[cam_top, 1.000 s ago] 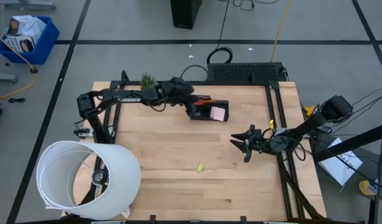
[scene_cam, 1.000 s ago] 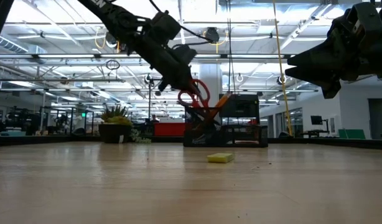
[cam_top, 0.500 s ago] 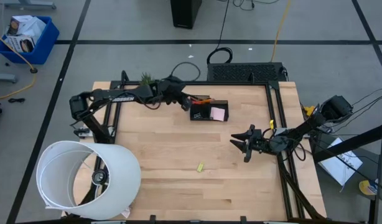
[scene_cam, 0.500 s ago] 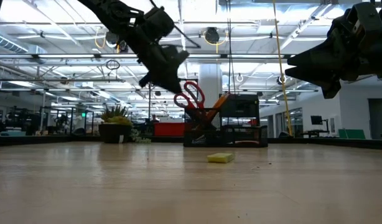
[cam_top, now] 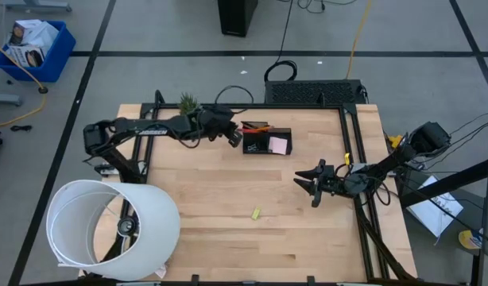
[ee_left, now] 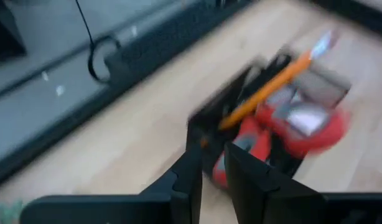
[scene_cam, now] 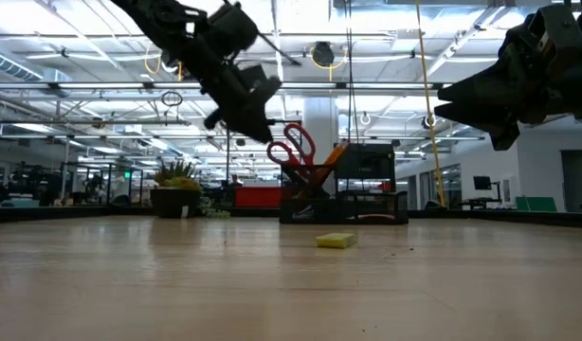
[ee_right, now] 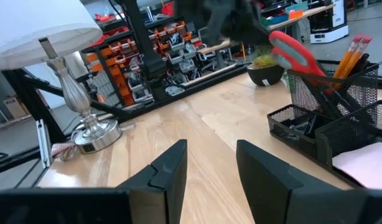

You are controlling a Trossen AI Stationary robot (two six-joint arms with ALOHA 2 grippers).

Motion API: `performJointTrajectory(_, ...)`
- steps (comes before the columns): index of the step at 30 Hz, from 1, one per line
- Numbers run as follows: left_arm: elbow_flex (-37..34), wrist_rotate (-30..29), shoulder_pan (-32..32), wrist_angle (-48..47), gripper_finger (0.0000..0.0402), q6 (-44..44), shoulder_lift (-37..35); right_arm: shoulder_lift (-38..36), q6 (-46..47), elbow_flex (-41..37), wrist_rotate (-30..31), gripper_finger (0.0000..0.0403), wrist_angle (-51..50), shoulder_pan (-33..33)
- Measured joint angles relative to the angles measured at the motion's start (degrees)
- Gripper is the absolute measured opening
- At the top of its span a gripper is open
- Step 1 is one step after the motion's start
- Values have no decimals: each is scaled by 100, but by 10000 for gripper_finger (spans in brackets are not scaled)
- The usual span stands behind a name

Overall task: Pick and place office supplies into organizer
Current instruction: Put the black pen into the desk organizer, then put the green eraser into the desk organizer

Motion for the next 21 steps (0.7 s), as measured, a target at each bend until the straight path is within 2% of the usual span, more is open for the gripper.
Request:
performJointTrajectory(7,-39,-295,-155,-173,72,-410,-578,-3,0,-1,2,132,8,1)
performJointTrajectory(11,-24,31,-562,-309,72,-423,-731,-1,0,0,0,132,-18,1)
performJointTrajectory(15,-26,-104,-1061,-403,75,-985,-726,-1,0,-1,0,132,-23,1)
performJointTrajectory(21,-35,-574,-1908,-578,127,-2018,-636,-1,0,0,0,132,-22,1)
